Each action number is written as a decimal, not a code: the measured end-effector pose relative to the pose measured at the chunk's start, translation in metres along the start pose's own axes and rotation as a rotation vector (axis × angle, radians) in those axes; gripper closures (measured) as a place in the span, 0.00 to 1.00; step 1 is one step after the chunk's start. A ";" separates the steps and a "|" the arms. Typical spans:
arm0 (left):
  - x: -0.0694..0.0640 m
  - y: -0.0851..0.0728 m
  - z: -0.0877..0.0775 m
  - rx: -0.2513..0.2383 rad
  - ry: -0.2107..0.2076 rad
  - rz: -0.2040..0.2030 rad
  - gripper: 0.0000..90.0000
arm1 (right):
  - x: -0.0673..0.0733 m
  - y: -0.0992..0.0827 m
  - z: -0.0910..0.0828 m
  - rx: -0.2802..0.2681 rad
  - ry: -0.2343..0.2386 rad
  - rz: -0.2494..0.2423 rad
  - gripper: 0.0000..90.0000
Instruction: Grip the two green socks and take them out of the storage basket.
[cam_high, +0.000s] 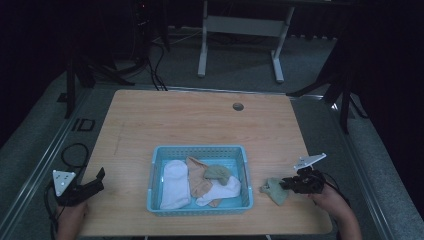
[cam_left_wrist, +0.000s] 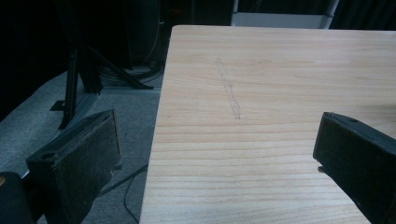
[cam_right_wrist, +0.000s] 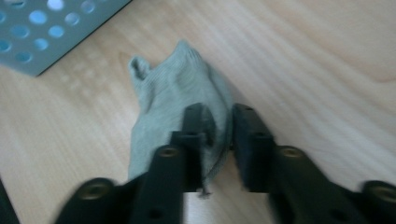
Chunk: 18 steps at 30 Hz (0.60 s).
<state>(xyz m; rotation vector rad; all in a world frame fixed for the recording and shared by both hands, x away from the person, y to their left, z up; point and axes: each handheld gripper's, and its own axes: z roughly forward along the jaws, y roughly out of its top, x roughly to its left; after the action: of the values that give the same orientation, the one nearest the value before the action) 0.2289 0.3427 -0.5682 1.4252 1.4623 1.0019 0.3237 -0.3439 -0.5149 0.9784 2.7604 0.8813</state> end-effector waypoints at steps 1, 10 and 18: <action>0.000 0.000 0.000 0.002 -0.001 0.002 0.00 | 0.000 0.002 -0.003 -0.004 -0.005 0.007 0.74; 0.000 0.000 0.000 0.002 0.001 0.003 0.00 | 0.011 0.029 -0.030 -0.049 -0.062 -0.058 0.71; 0.000 0.000 0.000 0.000 -0.004 0.006 0.00 | 0.034 0.065 -0.041 -0.061 -0.032 -0.135 0.70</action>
<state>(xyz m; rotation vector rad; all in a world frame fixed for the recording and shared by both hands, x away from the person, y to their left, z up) 0.2285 0.3427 -0.5682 1.4319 1.4558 1.0017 0.3224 -0.3027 -0.4415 0.7796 2.7179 0.9142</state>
